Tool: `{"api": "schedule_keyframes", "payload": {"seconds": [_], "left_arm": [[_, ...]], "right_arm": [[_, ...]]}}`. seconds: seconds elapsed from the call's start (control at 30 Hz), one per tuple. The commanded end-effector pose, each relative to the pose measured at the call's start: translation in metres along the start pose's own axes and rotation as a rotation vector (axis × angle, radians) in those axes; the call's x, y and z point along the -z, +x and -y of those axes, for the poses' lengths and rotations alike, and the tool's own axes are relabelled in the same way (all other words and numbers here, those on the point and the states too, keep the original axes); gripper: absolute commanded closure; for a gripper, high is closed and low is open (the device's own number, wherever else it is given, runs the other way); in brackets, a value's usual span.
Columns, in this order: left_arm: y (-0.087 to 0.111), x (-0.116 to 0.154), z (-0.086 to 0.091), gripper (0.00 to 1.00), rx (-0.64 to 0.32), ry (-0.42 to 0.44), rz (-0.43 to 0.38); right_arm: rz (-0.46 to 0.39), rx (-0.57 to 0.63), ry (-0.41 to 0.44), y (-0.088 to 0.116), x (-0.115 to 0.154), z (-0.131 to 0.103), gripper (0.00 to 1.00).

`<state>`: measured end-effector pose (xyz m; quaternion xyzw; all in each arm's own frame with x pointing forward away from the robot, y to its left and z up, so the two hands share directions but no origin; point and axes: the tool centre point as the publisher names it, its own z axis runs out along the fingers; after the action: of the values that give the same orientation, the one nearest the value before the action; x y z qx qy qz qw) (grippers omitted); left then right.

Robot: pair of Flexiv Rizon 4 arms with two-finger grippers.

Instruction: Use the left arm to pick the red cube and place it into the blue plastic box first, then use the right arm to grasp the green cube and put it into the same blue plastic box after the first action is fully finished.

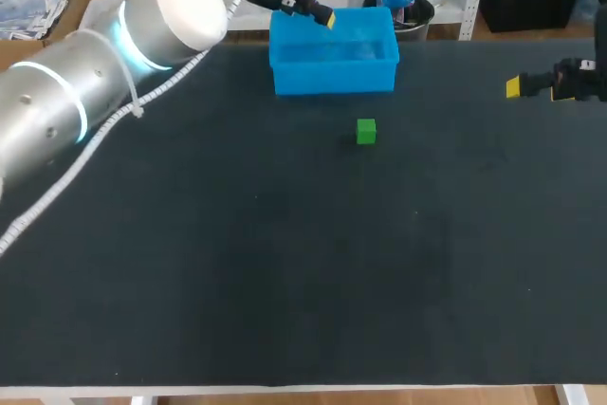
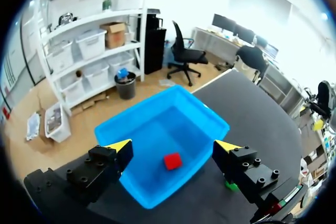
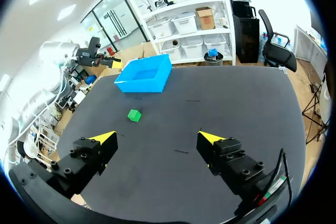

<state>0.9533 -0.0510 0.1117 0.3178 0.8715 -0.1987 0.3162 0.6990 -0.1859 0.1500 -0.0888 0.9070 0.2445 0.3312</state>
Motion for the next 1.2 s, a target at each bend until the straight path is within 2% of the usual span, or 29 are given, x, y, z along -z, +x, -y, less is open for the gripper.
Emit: {"api": "schedule_keyframes", "payload": {"seconds": [0.03,0.27,0.5,0.93,1.2], "left_arm": [[0.045,0.075,0.021,0.0,-0.003,-0.021,0.07],[0.083,0.125,0.028,0.0,-0.026,-0.043,0.093],[0.122,0.17,0.037,0.0,-0.008,-0.052,0.121],[0.176,0.214,0.051,0.0,0.015,-0.052,0.156],[0.198,0.23,0.058,0.0,0.034,-0.044,0.116]], "right_arm": [[-0.001,0.0,0.002,0.0,-0.001,0.0,0.0],[-0.001,0.0,0.002,0.0,-0.001,0.0,0.0],[-0.001,0.0,0.002,0.0,-0.001,0.0,0.0],[-0.001,0.0,0.002,0.0,-0.001,0.0,0.0],[-0.001,0.0,0.002,0.0,-0.001,0.0,0.0]]}}
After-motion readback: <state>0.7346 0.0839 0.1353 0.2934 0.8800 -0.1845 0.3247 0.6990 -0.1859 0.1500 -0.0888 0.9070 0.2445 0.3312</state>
